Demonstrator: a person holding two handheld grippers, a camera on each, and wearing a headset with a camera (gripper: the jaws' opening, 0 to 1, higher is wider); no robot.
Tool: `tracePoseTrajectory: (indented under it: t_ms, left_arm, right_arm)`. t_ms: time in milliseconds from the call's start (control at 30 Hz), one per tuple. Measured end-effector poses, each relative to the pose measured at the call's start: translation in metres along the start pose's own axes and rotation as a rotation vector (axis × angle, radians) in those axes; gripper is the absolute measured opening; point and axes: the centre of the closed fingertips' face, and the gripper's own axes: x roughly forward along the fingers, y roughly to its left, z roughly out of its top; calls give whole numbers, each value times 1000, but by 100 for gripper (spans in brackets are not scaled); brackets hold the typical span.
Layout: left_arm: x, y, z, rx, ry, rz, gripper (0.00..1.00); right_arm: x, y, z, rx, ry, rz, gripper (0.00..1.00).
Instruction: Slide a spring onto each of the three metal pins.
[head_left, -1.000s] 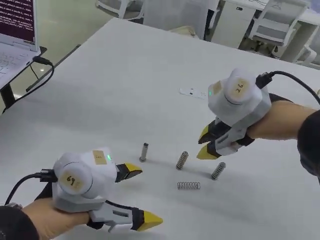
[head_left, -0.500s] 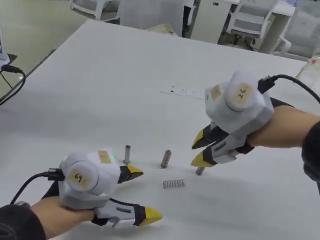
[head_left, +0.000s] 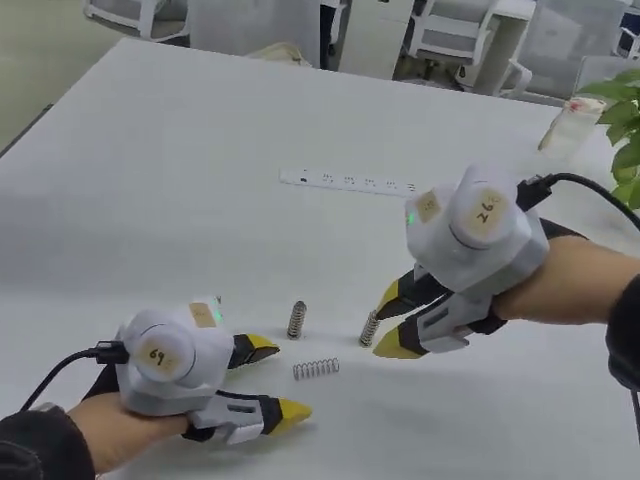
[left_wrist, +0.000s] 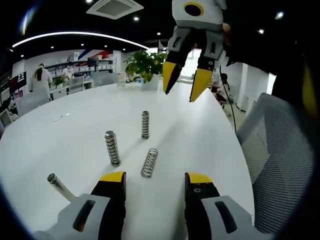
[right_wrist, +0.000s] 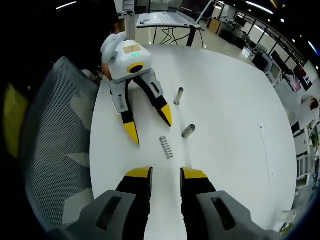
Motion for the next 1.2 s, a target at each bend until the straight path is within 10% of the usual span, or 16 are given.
tracePoseTrajectory:
  t_ms: [1200]
  left_arm:
    - [21, 5, -4, 78, -9, -1, 3]
  right_arm:
    - [5, 0, -7, 25, 7, 17, 19]
